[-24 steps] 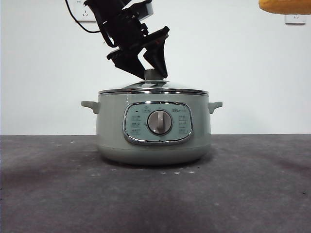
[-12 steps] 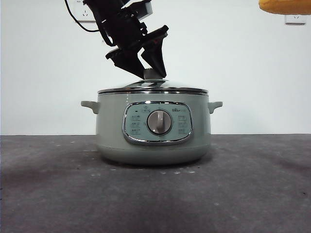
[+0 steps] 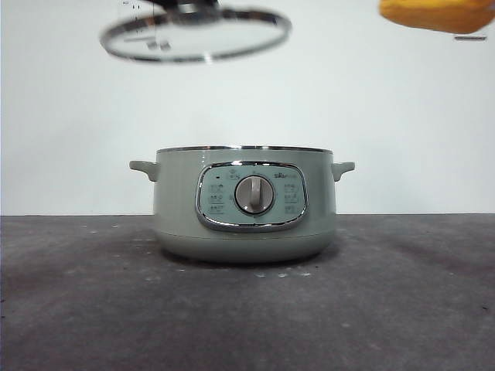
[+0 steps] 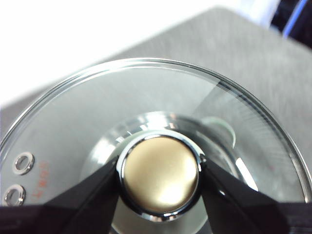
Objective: Pick up the corn,open the lid,put the corn in the pot,close the lid
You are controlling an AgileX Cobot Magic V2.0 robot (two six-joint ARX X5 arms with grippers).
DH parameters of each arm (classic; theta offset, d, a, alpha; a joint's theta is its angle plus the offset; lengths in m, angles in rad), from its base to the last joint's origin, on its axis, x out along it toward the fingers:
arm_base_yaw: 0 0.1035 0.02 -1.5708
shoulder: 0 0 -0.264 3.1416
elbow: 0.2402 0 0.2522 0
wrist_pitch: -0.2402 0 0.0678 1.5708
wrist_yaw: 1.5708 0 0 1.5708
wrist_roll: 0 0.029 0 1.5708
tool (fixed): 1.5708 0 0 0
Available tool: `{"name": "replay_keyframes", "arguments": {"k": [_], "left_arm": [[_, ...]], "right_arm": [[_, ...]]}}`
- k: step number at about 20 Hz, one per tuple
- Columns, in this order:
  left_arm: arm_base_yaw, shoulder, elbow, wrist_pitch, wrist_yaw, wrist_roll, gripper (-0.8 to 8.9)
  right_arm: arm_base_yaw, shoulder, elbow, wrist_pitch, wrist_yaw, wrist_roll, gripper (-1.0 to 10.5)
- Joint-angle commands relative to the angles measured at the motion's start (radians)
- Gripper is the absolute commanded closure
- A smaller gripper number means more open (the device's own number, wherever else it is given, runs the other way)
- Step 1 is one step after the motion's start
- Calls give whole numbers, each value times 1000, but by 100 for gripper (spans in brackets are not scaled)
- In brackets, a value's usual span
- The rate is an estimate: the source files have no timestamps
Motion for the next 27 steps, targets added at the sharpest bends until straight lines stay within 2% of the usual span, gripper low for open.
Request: {"name": "replay_keyframes", "arguments": {"k": [1, 5, 11, 15, 17, 22, 27], "left_arm": [[14, -74, 7, 5, 13, 5, 822], [57, -160, -43, -104, 15, 39, 821], [110, -430, -393, -31, 37, 29, 822], [150, -621, -579, -38, 37, 27, 822], [166, -701, -612, -82, 36, 27, 822], [196, -825, -615, -165, 31, 27, 822], [198, -880, -615, -215, 31, 27, 822]], "right_arm": [[1, 53, 5, 74, -36, 33, 962], [8, 190, 100, 118, -35, 31, 962], [98, 498, 433, 107, -28, 28, 963], [170, 747, 673, 43, 21, 17, 963], [209, 875, 784, 16, 33, 5, 963], [270, 1144, 996, -84, 144, -27, 963], [276, 1271, 1023, -131, 226, -47, 963]]}}
